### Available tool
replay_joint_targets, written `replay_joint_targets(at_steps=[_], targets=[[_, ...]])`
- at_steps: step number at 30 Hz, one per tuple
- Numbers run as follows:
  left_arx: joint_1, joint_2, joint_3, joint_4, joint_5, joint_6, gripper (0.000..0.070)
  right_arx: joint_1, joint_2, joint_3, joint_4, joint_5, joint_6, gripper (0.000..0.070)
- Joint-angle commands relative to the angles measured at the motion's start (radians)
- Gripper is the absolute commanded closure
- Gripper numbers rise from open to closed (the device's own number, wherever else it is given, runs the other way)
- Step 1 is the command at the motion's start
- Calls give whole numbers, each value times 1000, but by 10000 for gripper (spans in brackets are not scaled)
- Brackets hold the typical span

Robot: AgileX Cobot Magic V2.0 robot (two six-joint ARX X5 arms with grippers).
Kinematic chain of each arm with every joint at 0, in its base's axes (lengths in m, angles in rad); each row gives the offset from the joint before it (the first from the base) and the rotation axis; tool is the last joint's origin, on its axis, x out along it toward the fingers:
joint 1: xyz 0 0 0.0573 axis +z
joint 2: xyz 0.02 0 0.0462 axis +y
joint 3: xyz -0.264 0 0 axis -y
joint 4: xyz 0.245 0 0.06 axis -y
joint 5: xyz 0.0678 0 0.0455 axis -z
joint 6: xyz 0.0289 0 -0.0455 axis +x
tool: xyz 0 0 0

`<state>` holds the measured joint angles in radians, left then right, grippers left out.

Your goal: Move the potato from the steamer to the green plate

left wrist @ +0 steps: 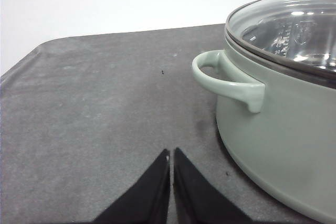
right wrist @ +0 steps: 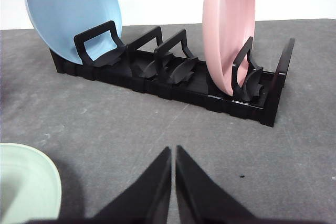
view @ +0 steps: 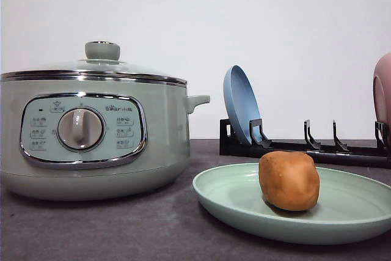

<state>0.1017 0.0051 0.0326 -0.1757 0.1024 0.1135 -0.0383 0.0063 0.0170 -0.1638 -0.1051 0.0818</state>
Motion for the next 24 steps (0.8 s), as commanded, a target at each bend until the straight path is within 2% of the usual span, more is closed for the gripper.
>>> replay_joint_targets(at_steps=[1, 24], targets=[[3, -2, -21, -8, -2, -2, 697, 2, -3, -5, 7, 2, -4, 700], [3, -2, -21, -8, -2, -2, 696, 2, -3, -5, 7, 2, -4, 700]])
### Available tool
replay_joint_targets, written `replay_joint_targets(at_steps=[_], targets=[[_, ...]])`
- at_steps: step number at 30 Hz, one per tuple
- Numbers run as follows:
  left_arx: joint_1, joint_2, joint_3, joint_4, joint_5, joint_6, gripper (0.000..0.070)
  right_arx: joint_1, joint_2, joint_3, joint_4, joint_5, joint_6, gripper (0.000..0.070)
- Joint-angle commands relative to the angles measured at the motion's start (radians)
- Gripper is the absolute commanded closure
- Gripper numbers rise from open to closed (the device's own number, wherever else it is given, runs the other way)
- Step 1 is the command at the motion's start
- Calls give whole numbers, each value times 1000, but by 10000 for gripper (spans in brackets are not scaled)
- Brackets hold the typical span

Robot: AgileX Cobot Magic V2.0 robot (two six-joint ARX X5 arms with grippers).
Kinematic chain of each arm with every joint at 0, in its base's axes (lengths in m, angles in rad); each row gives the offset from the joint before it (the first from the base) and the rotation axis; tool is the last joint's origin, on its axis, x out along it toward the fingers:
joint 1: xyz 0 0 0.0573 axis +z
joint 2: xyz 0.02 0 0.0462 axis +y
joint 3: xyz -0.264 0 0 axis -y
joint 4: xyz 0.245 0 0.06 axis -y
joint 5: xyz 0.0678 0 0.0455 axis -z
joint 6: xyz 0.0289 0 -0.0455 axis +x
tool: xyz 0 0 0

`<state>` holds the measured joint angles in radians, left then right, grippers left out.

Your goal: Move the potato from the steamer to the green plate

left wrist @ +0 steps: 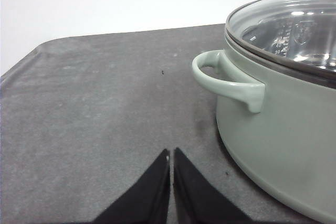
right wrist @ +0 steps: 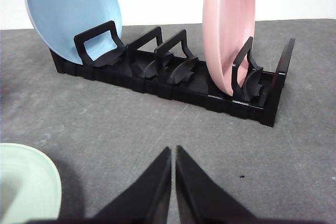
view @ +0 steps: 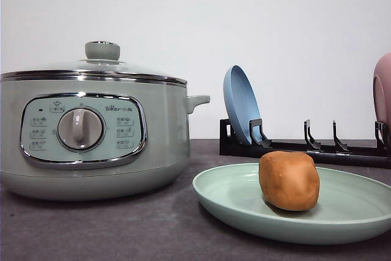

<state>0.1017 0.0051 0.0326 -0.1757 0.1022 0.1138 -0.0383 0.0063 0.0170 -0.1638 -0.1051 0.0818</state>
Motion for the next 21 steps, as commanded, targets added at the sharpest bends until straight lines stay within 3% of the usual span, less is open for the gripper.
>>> replay_joint_targets(at_steps=[1, 21], targets=[[3, -2, -21, -8, -2, -2, 697, 2, -3, -5, 7, 2, -4, 700], [3, -2, -21, -8, -2, -2, 697, 2, -3, -5, 7, 2, -4, 700]])
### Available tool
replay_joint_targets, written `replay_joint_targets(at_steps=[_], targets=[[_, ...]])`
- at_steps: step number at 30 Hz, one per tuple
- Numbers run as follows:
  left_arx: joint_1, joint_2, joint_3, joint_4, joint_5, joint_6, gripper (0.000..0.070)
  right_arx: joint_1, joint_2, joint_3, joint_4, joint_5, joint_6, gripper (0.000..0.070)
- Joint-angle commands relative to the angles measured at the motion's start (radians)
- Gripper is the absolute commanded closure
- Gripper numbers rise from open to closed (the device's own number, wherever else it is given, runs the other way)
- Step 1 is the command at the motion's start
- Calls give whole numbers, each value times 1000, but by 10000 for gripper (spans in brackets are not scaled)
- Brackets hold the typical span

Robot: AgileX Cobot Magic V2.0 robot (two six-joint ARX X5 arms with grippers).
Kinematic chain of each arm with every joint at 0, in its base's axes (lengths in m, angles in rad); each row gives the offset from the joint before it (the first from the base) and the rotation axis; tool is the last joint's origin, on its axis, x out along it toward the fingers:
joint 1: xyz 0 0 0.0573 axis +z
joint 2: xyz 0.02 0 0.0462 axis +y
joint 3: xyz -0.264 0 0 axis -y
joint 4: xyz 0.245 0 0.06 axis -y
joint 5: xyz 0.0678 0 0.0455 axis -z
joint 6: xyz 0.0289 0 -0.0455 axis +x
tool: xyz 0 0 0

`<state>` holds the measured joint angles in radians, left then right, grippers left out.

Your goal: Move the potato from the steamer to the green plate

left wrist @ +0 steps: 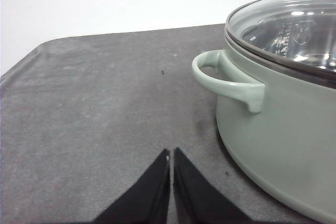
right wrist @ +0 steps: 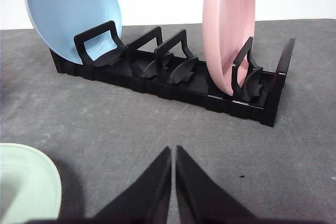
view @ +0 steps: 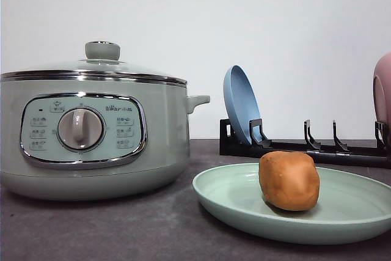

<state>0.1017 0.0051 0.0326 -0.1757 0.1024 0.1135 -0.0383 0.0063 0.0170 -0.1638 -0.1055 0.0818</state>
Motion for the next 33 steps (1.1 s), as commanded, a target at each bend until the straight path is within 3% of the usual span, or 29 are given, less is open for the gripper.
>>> replay_joint_targets(at_steps=[1, 33], targets=[[3, -2, -21, -8, -2, -2, 696, 2, -3, -5, 7, 2, -4, 700], [3, -2, -21, -8, -2, -2, 697, 2, -3, -5, 7, 2, -4, 700]])
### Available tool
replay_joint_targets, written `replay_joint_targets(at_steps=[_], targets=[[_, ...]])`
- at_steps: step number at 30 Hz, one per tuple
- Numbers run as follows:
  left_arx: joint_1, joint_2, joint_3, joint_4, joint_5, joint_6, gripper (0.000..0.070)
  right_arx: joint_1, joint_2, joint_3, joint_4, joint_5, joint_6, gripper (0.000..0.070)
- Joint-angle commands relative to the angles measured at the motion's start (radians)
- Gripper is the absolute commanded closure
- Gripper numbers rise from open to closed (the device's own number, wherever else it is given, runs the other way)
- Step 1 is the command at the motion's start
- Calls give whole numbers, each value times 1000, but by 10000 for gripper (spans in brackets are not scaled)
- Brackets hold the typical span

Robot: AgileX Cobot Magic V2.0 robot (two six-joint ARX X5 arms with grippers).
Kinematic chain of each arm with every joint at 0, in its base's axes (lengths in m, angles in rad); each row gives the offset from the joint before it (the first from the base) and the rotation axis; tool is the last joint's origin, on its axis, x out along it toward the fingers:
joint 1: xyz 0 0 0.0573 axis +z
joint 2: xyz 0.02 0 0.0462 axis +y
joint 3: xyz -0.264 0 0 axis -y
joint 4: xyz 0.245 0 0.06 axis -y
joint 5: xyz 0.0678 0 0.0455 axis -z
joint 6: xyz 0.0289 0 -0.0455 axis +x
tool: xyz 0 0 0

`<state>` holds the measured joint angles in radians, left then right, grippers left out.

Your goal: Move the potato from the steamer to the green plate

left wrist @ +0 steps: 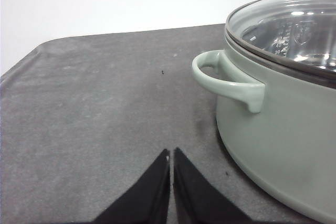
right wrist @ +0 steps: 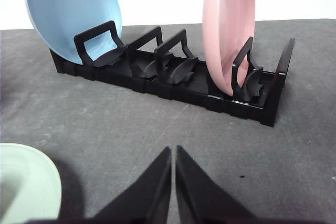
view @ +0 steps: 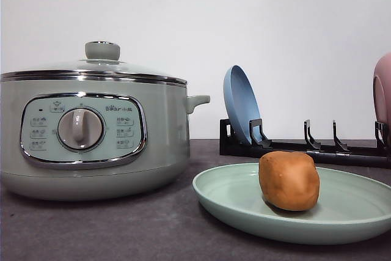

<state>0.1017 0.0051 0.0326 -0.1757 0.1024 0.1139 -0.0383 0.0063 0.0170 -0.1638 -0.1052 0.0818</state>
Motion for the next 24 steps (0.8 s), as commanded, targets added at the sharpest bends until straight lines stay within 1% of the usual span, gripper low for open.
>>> replay_joint_targets(at_steps=[1, 24], targets=[[3, -2, -21, -8, -2, -2, 697, 2, -3, -5, 7, 2, -4, 700], [3, -2, -21, -8, -2, -2, 696, 2, -3, -5, 7, 2, -4, 700]])
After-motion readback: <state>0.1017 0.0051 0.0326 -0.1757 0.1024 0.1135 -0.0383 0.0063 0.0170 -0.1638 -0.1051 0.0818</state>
